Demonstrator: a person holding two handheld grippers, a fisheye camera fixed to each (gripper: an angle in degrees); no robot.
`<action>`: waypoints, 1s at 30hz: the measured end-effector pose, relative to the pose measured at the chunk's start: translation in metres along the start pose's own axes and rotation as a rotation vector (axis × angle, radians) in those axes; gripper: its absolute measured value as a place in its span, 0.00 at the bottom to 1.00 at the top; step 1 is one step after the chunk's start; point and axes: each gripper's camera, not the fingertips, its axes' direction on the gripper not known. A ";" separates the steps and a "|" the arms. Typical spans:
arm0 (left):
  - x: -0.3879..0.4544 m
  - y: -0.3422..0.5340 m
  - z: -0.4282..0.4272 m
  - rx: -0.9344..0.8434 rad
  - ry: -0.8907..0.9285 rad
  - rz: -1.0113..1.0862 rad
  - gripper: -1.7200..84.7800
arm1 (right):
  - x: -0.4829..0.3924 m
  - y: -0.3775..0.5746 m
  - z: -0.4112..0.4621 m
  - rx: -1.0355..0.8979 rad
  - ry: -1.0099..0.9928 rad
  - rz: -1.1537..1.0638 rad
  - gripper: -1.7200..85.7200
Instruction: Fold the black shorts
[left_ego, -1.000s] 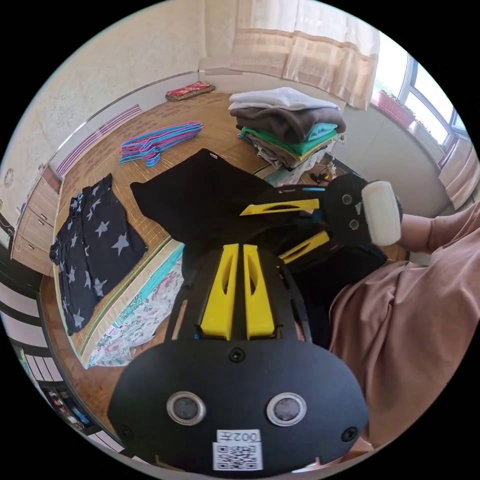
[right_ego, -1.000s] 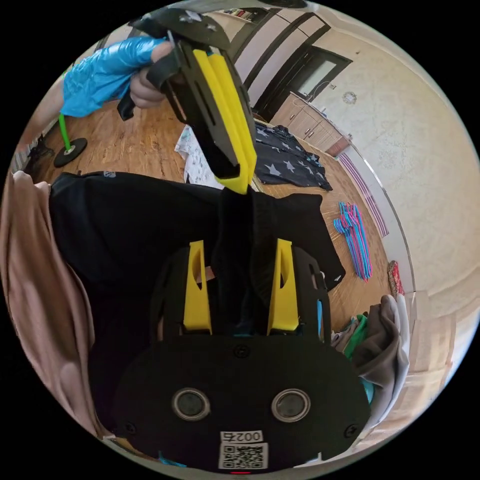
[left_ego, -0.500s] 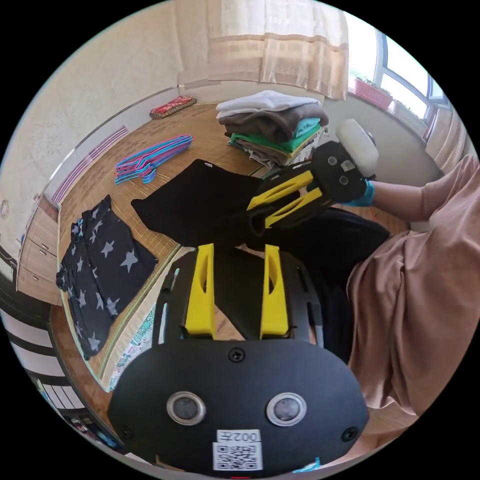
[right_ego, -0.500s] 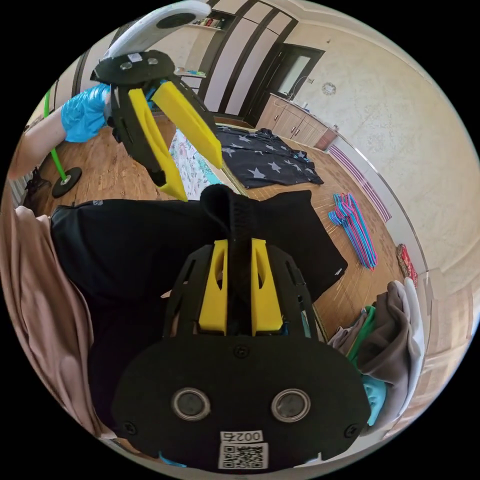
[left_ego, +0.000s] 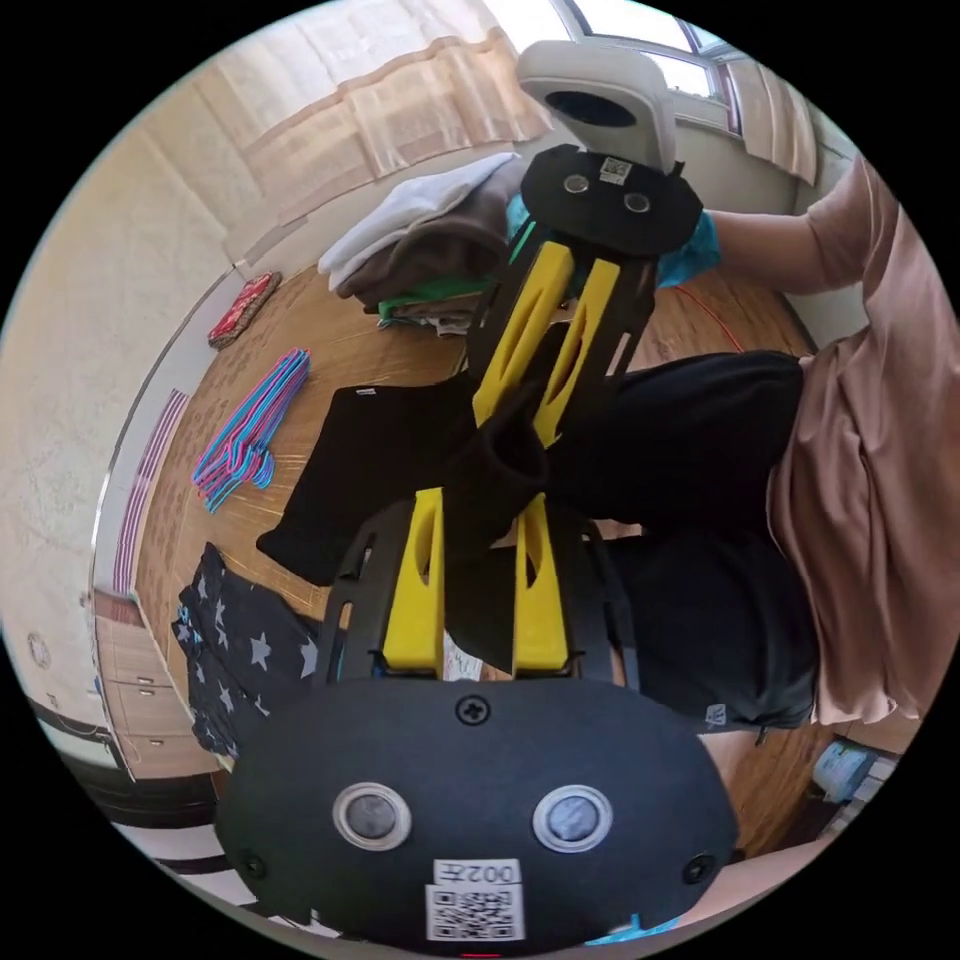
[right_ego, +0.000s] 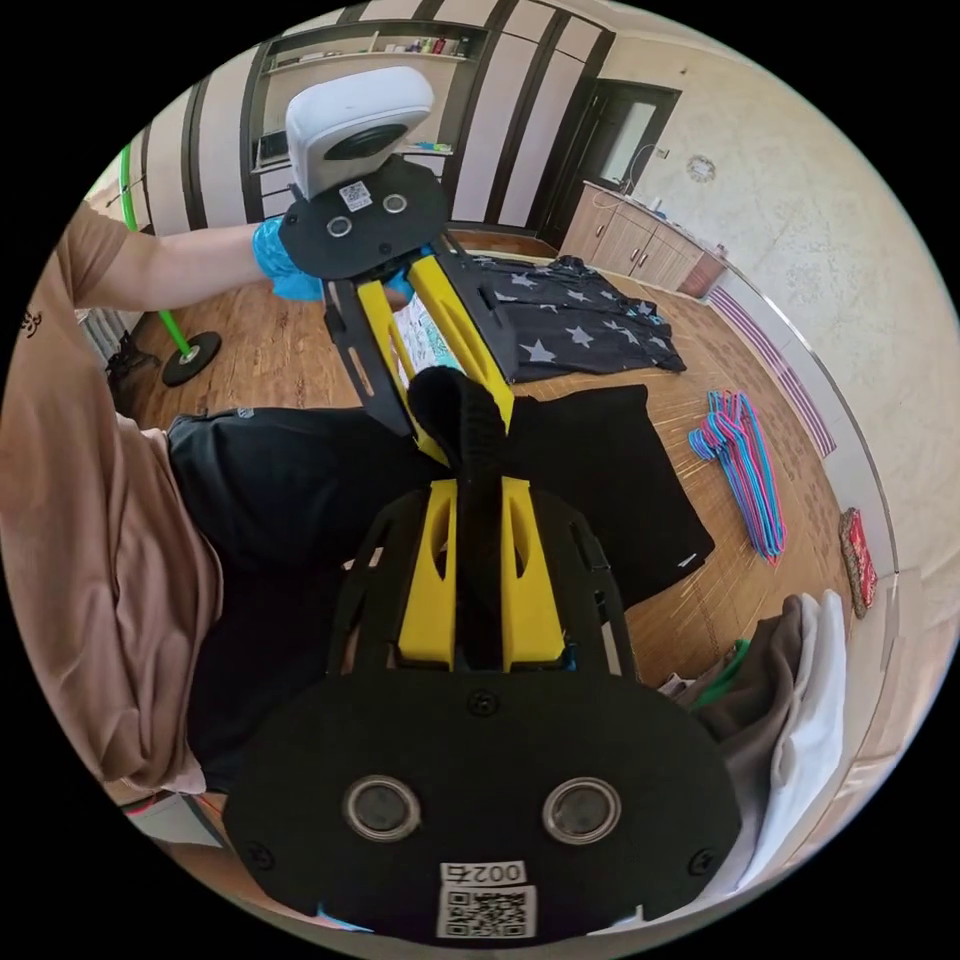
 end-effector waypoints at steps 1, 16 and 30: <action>-0.001 -0.002 -0.001 0.000 0.001 0.003 0.12 | 0.002 0.001 0.000 -0.008 -0.001 -0.002 0.11; -0.012 -0.005 -0.014 0.016 -0.039 -0.253 0.10 | 0.011 0.051 -0.010 0.090 0.085 0.136 0.25; -0.036 -0.025 -0.040 0.002 -0.095 -0.367 0.09 | 0.038 0.062 0.016 0.120 0.251 0.260 0.22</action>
